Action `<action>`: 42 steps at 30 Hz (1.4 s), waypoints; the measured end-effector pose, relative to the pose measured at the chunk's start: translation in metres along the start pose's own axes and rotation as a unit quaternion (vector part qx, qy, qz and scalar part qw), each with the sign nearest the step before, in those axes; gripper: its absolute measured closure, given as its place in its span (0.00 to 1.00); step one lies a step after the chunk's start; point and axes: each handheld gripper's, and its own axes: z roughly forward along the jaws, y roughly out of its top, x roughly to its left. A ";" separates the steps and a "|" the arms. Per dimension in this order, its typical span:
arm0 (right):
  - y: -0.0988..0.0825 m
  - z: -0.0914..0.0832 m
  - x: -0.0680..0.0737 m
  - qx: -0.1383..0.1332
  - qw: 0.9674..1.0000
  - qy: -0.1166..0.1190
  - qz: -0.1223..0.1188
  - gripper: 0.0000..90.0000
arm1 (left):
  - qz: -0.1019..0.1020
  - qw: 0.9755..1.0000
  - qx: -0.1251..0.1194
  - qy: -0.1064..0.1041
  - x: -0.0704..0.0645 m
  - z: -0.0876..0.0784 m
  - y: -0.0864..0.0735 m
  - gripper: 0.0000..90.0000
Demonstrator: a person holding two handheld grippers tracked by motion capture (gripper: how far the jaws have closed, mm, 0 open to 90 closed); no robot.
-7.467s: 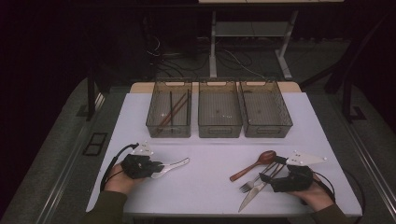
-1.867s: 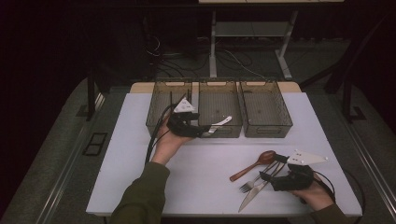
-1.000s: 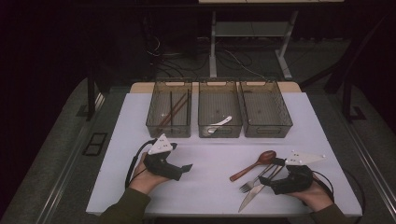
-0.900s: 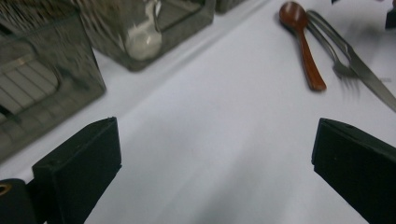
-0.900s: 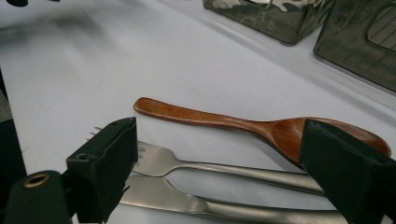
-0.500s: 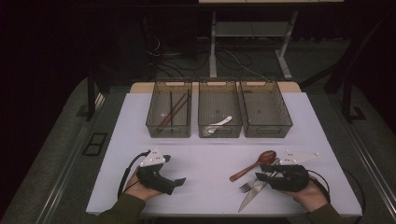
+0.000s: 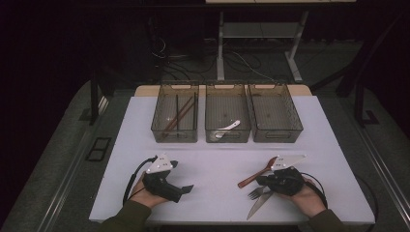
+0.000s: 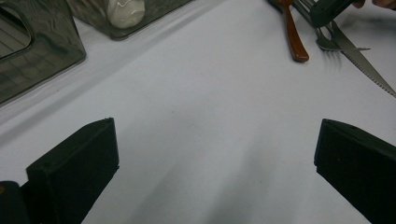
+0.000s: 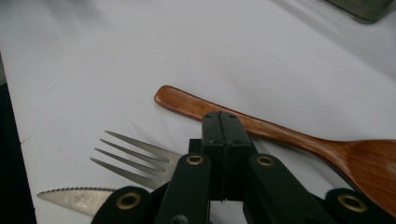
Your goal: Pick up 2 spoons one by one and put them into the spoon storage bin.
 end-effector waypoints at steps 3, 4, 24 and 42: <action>0.003 0.008 0.002 0.008 1.000 0.007 -0.005 1.00 | 0.000 1.000 -0.002 -0.002 0.000 0.000 0.000 0.00; 0.003 0.010 0.003 0.012 1.000 0.006 -0.009 1.00 | 0.000 1.000 -0.002 -0.002 0.000 0.000 0.000 0.00; 0.020 0.034 0.001 0.015 1.000 0.003 -0.019 1.00 | 0.008 1.000 0.001 -0.004 -0.002 0.002 0.001 0.00; 0.039 0.051 -0.013 0.008 1.000 -0.021 -0.011 1.00 | 0.015 1.000 0.004 -0.003 -0.002 0.002 0.001 0.00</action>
